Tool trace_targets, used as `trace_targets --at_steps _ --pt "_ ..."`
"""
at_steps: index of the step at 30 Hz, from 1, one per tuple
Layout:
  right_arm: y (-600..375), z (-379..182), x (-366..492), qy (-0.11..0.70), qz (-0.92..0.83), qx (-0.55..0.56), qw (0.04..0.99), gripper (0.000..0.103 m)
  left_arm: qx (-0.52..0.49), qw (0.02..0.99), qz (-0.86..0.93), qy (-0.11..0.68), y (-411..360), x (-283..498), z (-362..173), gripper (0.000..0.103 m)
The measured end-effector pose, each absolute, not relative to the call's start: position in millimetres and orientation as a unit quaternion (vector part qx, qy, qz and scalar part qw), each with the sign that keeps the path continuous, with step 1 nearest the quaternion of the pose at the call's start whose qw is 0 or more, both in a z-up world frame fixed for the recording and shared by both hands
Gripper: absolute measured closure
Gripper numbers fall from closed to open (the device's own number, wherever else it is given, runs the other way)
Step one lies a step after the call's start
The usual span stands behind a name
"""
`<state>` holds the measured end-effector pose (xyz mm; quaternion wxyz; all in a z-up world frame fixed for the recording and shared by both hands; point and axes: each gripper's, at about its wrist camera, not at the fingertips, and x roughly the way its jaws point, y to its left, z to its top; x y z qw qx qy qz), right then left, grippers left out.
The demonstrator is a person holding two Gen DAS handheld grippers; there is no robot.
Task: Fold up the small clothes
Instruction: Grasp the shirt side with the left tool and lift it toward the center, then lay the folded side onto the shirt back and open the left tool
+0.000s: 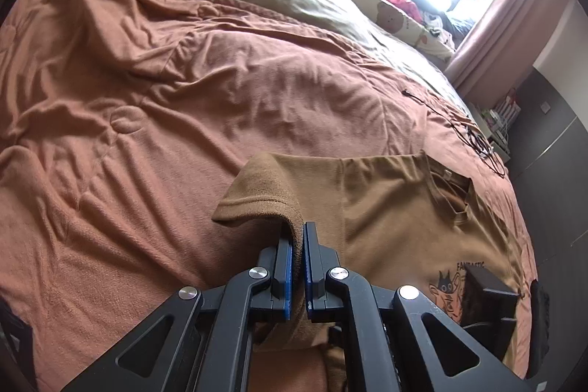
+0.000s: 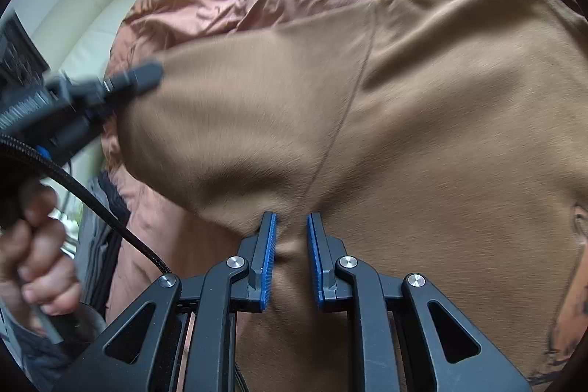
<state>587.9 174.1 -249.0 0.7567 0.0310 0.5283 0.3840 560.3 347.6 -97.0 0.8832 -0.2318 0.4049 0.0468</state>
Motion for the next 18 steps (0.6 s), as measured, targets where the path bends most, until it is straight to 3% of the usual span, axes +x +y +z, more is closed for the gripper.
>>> trace_targets --at_steps 13,18 --pt "142.9 -228.2 601.4 0.515 0.344 0.047 0.784 0.085 -0.201 0.889 0.028 0.410 301.2 570.6 -75.2 0.098" --pt "109.6 -217.4 606.0 0.500 0.318 0.059 0.804 0.046 -0.193 0.888 0.011 0.418 275.0 578.0 -75.8 0.098"
